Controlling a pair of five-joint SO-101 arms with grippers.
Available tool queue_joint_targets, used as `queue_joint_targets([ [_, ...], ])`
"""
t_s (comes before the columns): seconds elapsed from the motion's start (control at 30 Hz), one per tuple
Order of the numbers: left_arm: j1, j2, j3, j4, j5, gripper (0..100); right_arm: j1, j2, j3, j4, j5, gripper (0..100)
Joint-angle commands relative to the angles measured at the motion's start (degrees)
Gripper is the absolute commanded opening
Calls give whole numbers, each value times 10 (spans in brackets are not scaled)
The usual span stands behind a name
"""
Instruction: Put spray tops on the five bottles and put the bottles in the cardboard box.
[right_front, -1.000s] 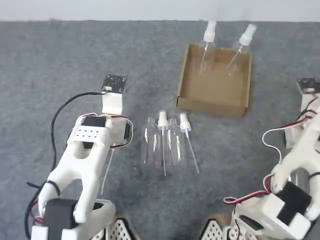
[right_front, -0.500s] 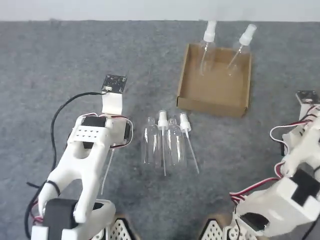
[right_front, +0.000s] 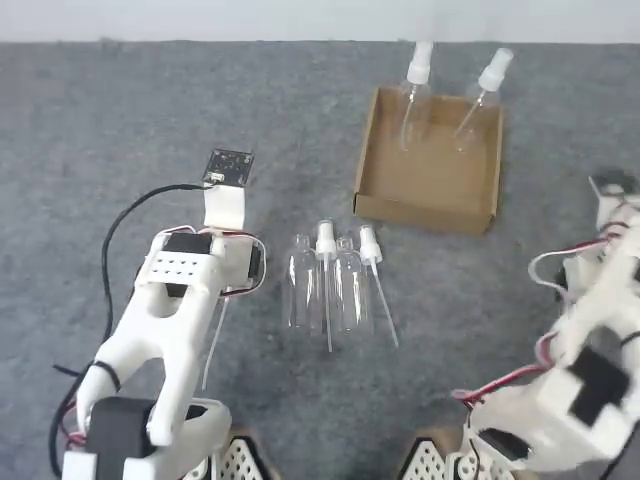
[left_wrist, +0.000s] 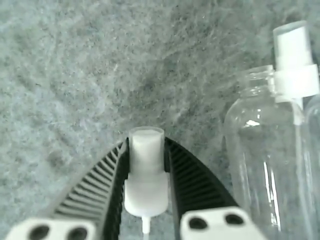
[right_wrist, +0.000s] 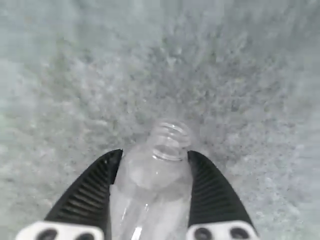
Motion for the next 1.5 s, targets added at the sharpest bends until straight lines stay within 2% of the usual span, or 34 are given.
queue_joint_targets([
  [0.0,-4,-50,-42,-7,4,12,-90,-153,-30,29,-33,6],
  [0.13,-4,-113,-45,-4,5,12,-224,-295,13,29,-97,6],
  [0.27,-4,-214,-74,41,5,12,-386,-402,89,-2,-154,6],
  [0.47,-4,-343,-221,127,9,11,-611,-488,192,-91,-228,6],
  [0.63,-4,-385,-335,145,64,11,-727,-497,263,-199,-277,6],
  [0.73,-4,-393,-357,121,111,11,-757,-504,302,-254,-264,6],
  [0.9,-4,-392,-356,43,201,11,-767,-532,326,-268,-214,6],
  [1.03,0,-390,-356,6,259,11,-789,-582,391,-342,-245,6],
  [1.13,2,-388,-347,-7,274,11,-807,-623,447,-400,-245,6],
  [1.3,5,-389,-283,-59,279,11,-833,-656,468,-401,-247,6],
  [1.47,45,-391,-237,-71,284,11,-833,-656,468,-401,-248,6],
])
